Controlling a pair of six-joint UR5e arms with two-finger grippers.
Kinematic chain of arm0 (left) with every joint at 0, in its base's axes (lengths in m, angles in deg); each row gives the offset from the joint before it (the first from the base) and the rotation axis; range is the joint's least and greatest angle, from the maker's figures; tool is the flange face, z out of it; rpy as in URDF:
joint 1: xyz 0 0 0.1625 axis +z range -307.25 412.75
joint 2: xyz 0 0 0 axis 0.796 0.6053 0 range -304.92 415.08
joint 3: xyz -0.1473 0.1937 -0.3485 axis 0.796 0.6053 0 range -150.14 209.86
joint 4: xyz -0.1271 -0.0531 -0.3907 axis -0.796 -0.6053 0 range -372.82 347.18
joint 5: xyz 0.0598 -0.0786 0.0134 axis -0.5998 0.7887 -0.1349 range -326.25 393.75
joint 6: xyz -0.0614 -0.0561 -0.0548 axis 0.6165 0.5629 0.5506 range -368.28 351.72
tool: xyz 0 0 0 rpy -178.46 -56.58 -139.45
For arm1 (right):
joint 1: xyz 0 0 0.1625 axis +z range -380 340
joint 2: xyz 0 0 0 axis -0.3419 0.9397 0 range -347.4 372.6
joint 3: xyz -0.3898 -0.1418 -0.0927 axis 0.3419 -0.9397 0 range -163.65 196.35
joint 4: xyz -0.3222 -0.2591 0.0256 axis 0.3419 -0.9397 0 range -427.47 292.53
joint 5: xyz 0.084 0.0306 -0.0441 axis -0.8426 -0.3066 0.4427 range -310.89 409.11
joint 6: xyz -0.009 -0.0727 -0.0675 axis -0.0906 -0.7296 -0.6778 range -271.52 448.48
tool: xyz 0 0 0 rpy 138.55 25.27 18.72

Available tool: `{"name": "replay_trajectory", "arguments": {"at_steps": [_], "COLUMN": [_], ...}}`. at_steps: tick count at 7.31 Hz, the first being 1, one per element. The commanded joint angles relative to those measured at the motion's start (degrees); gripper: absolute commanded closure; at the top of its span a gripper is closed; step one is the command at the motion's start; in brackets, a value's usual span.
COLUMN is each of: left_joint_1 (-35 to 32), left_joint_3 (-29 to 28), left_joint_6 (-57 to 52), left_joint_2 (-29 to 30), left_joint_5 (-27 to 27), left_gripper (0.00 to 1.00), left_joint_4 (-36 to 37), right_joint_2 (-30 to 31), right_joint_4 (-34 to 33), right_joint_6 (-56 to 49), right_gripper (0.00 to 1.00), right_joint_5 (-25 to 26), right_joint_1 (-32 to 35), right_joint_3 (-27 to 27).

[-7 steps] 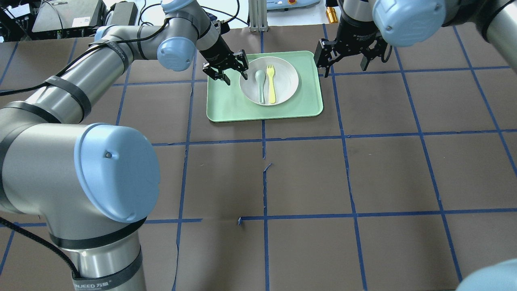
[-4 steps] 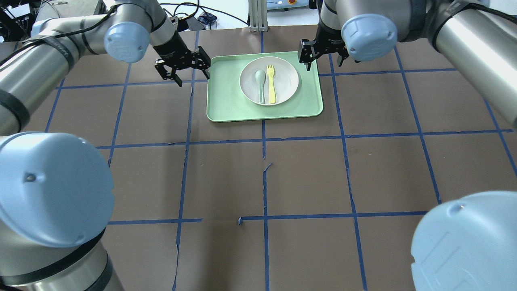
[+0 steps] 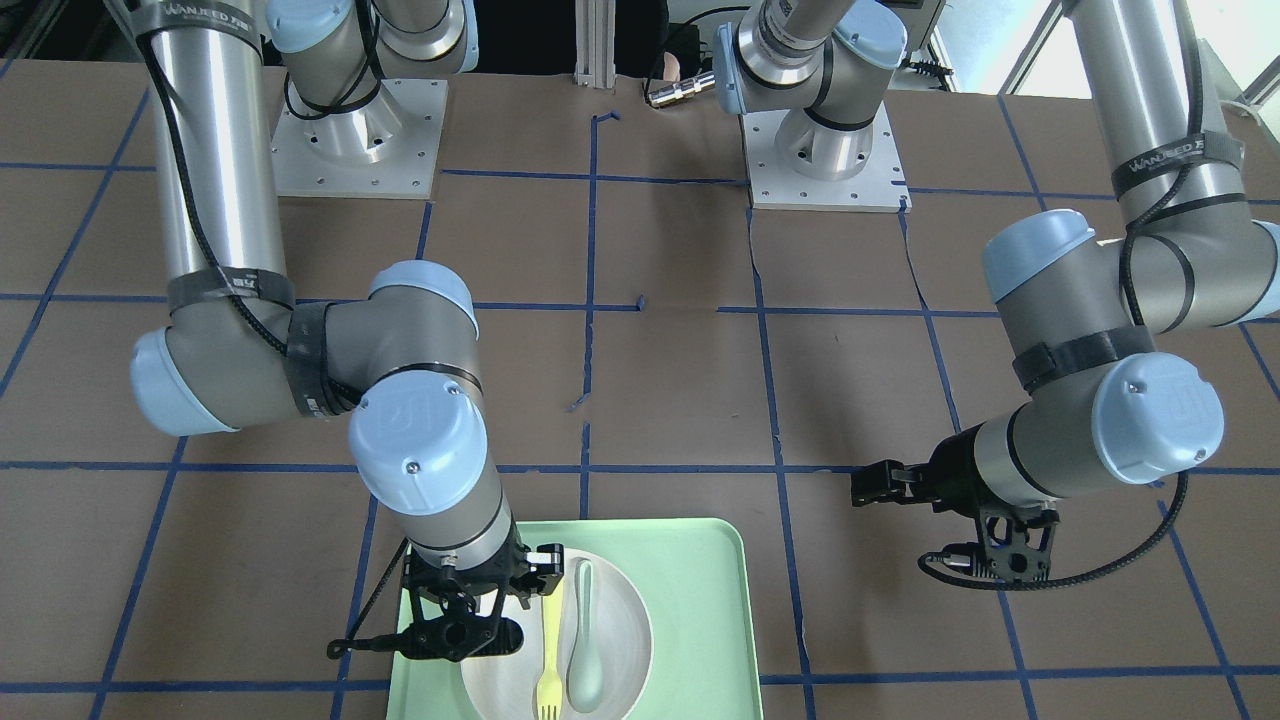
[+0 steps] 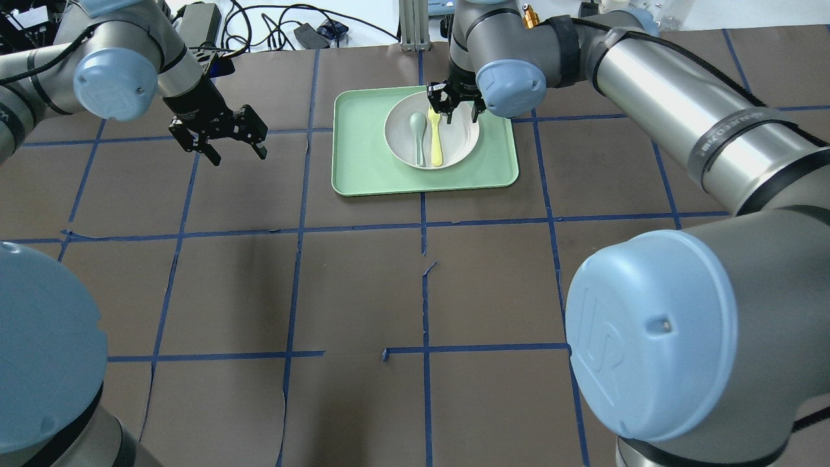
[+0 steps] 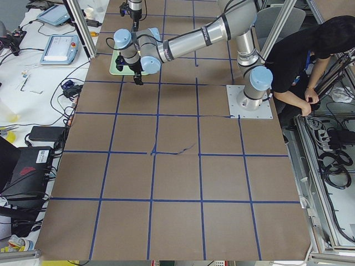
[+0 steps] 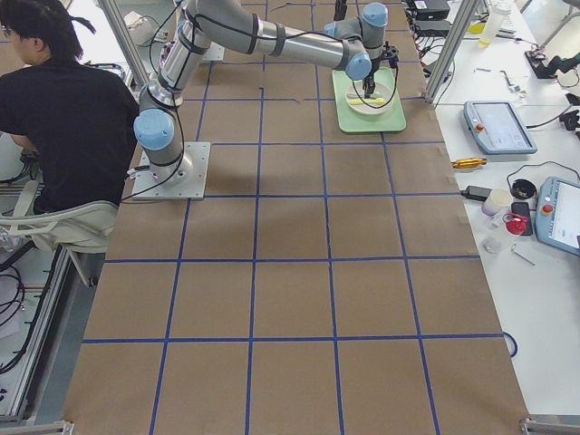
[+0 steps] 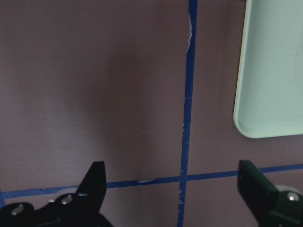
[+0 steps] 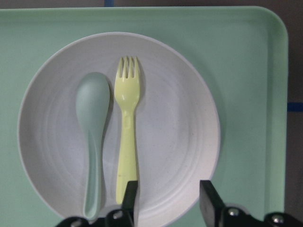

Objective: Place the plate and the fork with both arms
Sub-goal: 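Lower the right gripper and grasp the yellow fork on the plate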

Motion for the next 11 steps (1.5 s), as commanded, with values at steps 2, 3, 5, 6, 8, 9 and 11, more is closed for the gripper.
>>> {"name": "replay_trajectory", "arguments": {"at_steps": [2,3,5,6,8,9,11], "left_joint_1": [0.32,0.32,0.41,0.41,0.50,0.84,2.60], "left_joint_3": [1.36,1.36,1.36,1.36,1.36,1.36,1.45], "left_joint_6": [-1.05,-1.05,-1.05,-1.05,-1.05,-1.05,-2.62], "left_joint_2": [-0.89,-0.98,-1.24,-1.24,-1.33,-1.33,-1.42], "left_joint_5": [-0.74,-0.74,-0.74,-0.83,-0.83,-1.27,-1.01], "left_gripper": [0.00,0.00,0.00,0.00,0.00,0.00,0.00], "left_joint_4": [0.18,0.18,0.09,0.00,-0.09,-0.09,-0.26], "right_joint_2": [-4.19,-4.89,-6.04,-6.13,-7.00,-7.18,-7.10], "right_joint_4": [-1.30,-1.74,-3.50,-3.51,-3.51,-3.51,-3.51], "right_joint_6": [0.23,0.23,0.23,0.58,0.76,0.76,0.76], "right_gripper": [0.46,0.46,0.46,0.46,0.52,0.58,1.00], "right_joint_5": [-1.22,-1.23,-1.41,-2.11,-2.73,-2.73,-2.73], "right_joint_1": [0.85,0.85,0.85,0.85,0.94,0.94,0.94], "right_joint_3": [-1.53,-1.61,-1.62,-1.44,-1.35,-1.35,-1.35]}}
